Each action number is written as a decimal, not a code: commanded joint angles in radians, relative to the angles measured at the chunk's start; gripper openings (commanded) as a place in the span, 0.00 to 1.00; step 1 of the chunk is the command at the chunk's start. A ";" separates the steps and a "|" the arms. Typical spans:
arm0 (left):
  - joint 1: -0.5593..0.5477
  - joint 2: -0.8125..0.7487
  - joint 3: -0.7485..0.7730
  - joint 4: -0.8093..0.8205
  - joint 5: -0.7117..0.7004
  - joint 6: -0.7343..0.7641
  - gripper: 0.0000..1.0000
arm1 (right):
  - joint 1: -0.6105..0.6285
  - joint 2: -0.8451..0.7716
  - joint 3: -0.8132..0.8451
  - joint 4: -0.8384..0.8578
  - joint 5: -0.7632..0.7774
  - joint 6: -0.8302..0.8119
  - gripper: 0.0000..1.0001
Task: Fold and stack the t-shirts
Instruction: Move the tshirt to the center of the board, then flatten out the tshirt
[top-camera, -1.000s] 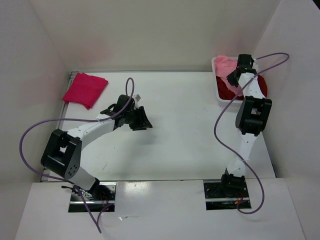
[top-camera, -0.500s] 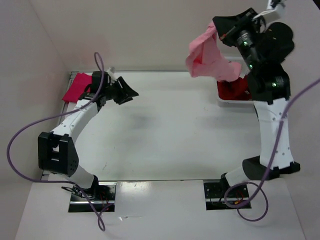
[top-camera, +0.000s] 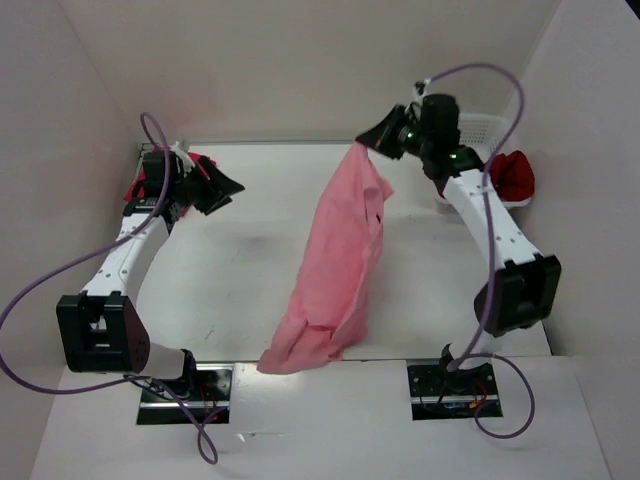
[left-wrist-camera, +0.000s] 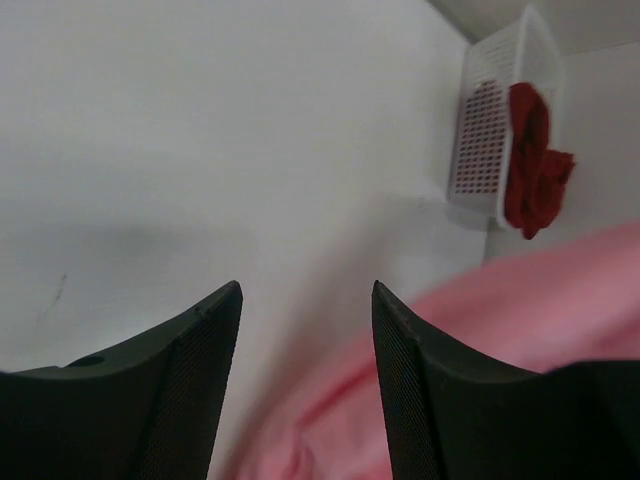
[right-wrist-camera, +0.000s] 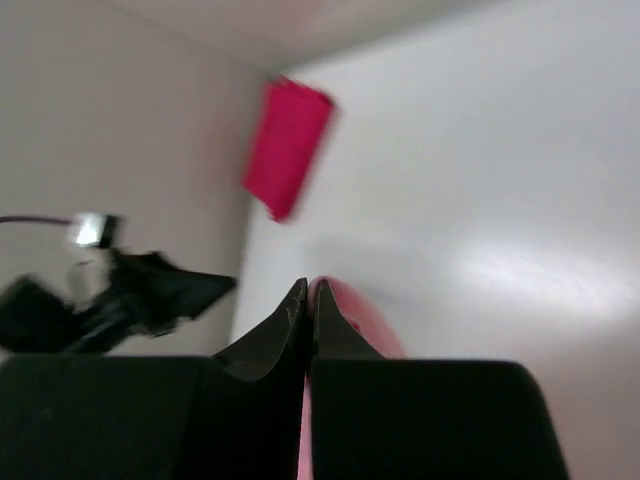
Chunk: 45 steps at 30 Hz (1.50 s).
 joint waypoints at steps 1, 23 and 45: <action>-0.019 -0.038 -0.073 -0.062 -0.045 0.104 0.62 | 0.000 0.013 -0.137 0.005 0.073 -0.010 0.00; -0.413 0.094 -0.271 -0.171 -0.043 0.270 0.77 | -0.064 0.123 -0.179 -0.124 0.204 -0.137 0.00; -0.472 0.267 -0.250 -0.113 -0.131 0.284 0.60 | -0.074 0.062 -0.131 -0.122 0.101 -0.119 0.00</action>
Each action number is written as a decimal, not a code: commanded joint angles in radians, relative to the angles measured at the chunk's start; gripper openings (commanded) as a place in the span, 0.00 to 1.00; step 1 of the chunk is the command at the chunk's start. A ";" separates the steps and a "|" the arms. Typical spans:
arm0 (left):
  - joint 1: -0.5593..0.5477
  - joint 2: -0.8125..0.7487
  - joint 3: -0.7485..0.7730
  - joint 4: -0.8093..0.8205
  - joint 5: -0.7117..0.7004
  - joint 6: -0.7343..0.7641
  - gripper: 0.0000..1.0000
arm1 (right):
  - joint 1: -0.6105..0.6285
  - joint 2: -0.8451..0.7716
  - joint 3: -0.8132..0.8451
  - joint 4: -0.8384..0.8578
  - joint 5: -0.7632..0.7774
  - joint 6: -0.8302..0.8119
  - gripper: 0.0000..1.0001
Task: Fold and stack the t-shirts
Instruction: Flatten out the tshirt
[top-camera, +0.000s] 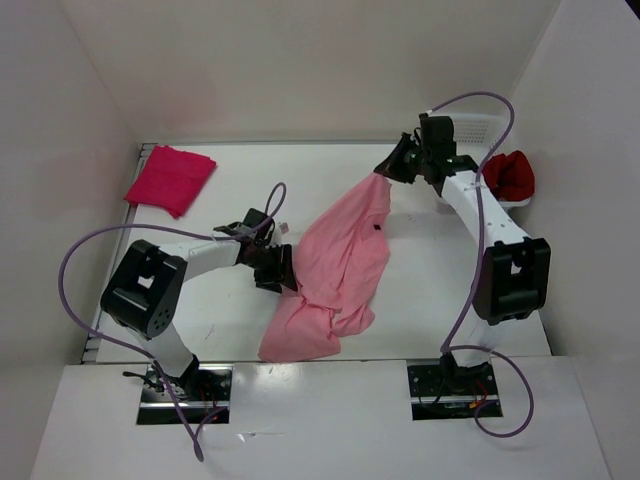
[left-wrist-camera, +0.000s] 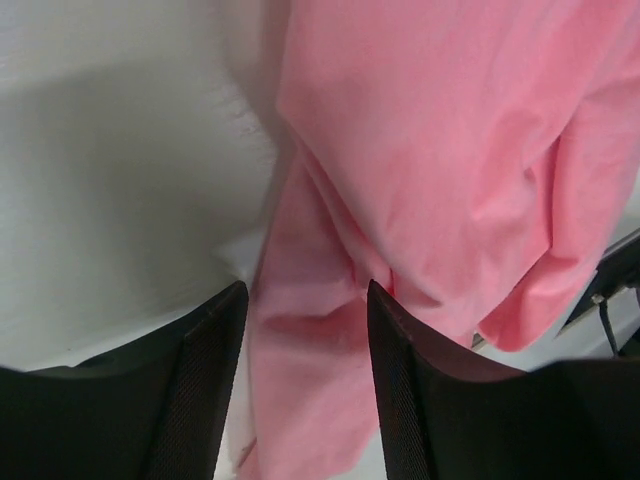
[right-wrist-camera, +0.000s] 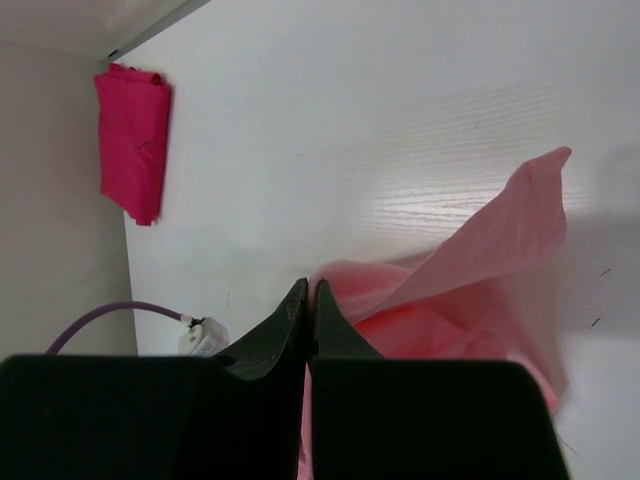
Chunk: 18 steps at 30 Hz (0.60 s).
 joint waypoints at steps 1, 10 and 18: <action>-0.006 -0.020 0.006 -0.004 -0.091 0.019 0.60 | 0.001 -0.075 0.061 0.005 -0.024 -0.013 0.00; -0.041 0.023 -0.025 0.034 -0.040 0.019 0.30 | 0.001 -0.105 0.030 0.005 -0.024 -0.013 0.00; -0.036 -0.114 0.105 -0.064 -0.114 -0.003 0.01 | 0.001 -0.138 0.076 -0.048 -0.065 -0.003 0.00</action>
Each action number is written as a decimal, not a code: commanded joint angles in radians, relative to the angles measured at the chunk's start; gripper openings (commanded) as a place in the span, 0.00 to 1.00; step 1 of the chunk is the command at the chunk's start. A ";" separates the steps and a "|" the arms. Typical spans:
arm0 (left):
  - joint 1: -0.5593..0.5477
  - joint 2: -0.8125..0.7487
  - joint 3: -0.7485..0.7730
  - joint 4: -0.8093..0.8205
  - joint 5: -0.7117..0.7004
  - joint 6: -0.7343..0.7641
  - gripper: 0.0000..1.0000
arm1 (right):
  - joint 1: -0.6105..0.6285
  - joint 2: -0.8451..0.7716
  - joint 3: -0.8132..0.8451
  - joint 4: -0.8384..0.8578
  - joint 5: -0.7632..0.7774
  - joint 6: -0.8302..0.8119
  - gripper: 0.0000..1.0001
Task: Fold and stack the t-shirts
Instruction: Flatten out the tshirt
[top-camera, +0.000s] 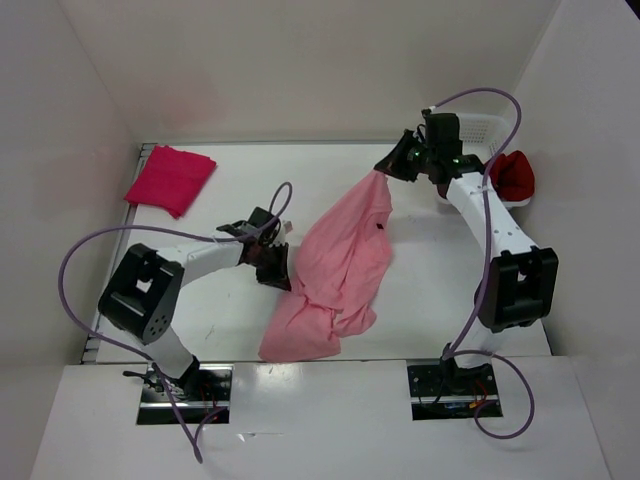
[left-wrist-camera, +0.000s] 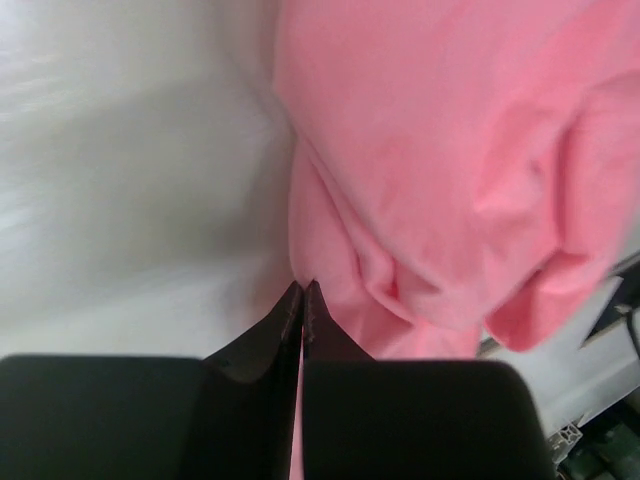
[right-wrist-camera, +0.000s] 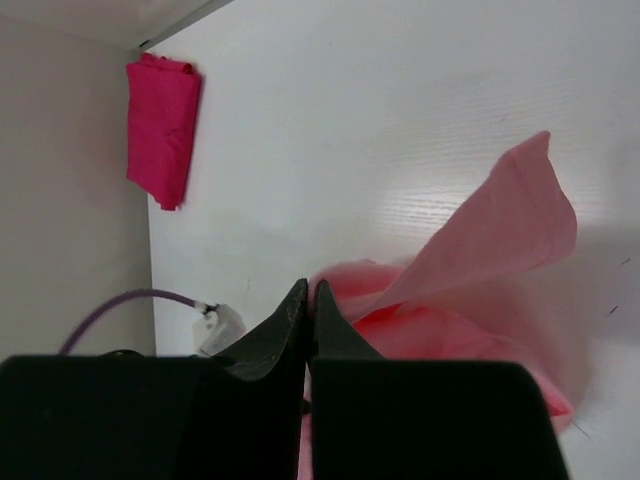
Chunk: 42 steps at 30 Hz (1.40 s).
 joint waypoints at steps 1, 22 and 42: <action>0.043 -0.127 0.129 -0.102 -0.054 0.010 0.00 | 0.001 -0.103 0.088 -0.052 -0.043 -0.017 0.00; 0.294 -0.574 0.777 -0.460 -0.339 0.050 0.00 | 0.001 -0.415 0.554 -0.204 -0.244 -0.066 0.00; 0.307 0.021 0.496 -0.054 -0.457 0.122 0.03 | -0.074 0.409 0.480 -0.072 -0.083 -0.110 0.00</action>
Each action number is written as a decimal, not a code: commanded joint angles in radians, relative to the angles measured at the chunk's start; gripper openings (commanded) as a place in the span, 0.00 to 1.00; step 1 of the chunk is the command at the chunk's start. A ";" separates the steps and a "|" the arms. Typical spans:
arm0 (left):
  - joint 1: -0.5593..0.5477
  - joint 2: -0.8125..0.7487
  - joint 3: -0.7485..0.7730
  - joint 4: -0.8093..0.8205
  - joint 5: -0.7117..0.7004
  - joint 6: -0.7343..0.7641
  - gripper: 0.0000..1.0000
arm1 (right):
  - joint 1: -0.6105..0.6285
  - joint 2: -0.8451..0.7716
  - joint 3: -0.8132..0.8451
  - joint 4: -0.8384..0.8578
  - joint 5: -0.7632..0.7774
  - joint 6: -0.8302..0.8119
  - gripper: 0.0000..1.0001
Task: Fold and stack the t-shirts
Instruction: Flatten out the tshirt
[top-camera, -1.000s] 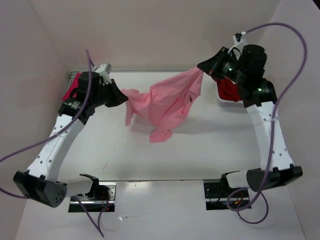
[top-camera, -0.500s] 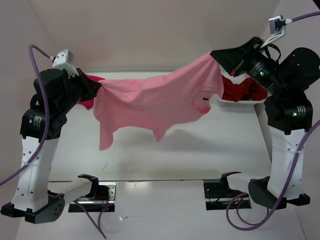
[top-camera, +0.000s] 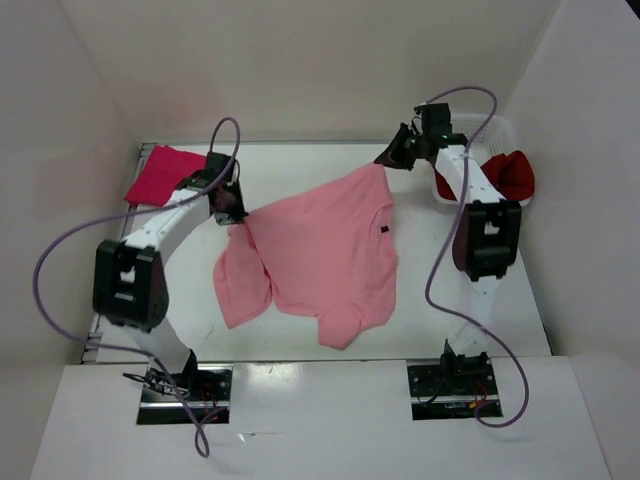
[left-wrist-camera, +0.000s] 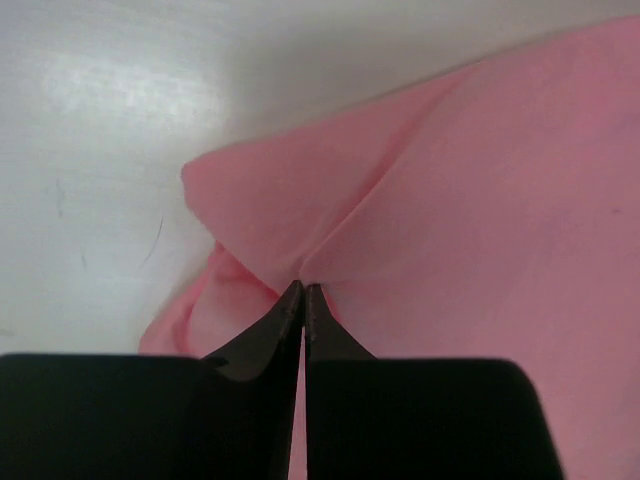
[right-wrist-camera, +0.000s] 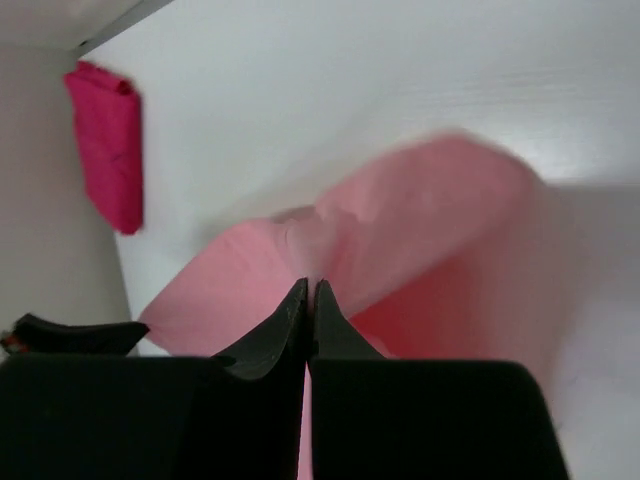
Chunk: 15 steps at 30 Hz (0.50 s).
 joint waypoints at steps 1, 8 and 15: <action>0.012 0.173 0.196 0.141 -0.077 0.064 0.07 | 0.012 0.101 0.297 -0.061 0.096 -0.047 0.00; 0.070 0.333 0.518 0.101 0.010 0.058 0.48 | 0.032 0.188 0.453 -0.128 0.174 -0.035 0.17; 0.116 0.102 0.194 0.150 0.096 -0.025 1.00 | 0.062 0.003 0.166 -0.053 0.174 -0.035 0.52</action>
